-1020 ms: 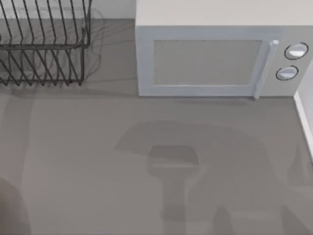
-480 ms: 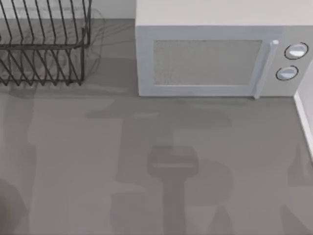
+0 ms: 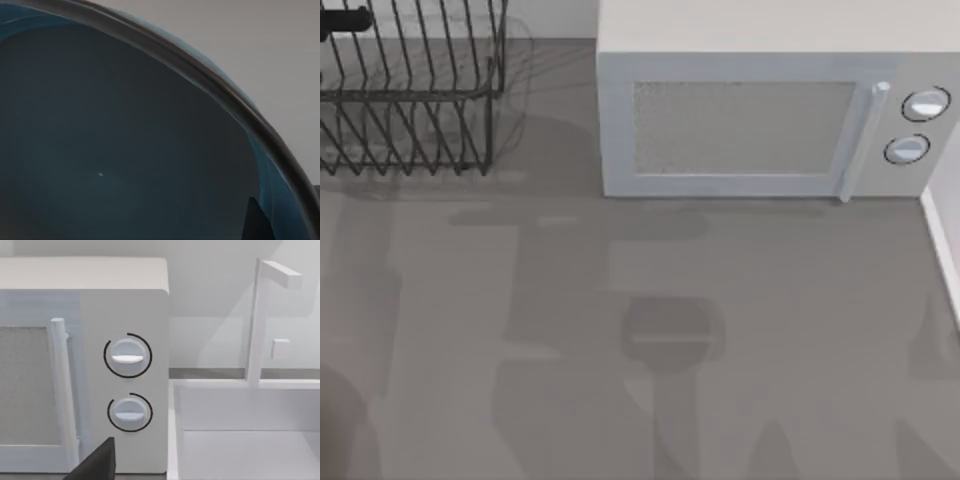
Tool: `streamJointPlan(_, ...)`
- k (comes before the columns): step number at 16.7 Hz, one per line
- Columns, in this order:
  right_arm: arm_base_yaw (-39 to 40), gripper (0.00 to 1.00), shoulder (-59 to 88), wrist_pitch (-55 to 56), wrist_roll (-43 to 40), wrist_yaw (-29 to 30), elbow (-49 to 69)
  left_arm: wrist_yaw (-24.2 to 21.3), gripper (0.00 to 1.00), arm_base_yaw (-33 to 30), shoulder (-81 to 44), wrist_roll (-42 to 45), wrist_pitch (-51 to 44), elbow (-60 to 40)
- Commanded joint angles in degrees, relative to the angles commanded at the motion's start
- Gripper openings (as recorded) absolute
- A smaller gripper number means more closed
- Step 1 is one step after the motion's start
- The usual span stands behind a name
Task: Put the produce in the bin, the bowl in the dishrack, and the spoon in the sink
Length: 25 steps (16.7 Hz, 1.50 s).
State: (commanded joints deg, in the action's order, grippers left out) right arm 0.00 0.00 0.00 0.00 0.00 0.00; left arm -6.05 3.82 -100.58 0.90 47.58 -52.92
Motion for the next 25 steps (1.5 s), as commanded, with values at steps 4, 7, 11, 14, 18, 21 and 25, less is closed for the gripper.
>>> streamJointPlan(4, 0.0, 1.0, 0.0, 0.0, 0.0, 0.0, 0.0, 0.0, 0.23, 0.0, 0.0, 0.0, 0.0, 0.0)
streamJointPlan(7, 0.0, 1.0, 0.0, 0.0, 0.0, 0.0, 0.0, 0.0, 0.45, 0.0, 0.0, 0.0, 0.0, 0.0)
streamJointPlan(11, 0.0, 1.0, 0.0, 0.0, 0.0, 0.0, 0.0, 0.0, 0.75, 0.0, 0.0, 0.0, 0.0, 0.0)
streamJointPlan(14, 0.0, 1.0, 0.0, 0.0, 0.0, 0.0, 0.0, 0.0, 0.98, 0.0, 0.0, 0.0, 0.0, 0.0)
streamJointPlan(18, 0.0, 1.0, 0.0, 0.0, 0.0, 0.0, 0.0, 0.0, 1.0, 0.0, 0.0, 0.0, 0.0, 0.0)
streamJointPlan(21, 0.0, 1.0, 0.0, 0.0, 0.0, 0.0, 0.0, 0.0, 1.0, 0.0, 0.0, 0.0, 0.0, 0.0)
streamJointPlan(25, 0.0, 1.0, 0.0, 0.0, 0.0, 0.0, 0.0, 0.0, 1.0, 0.1, 0.5, 0.0, -0.4, 0.4)
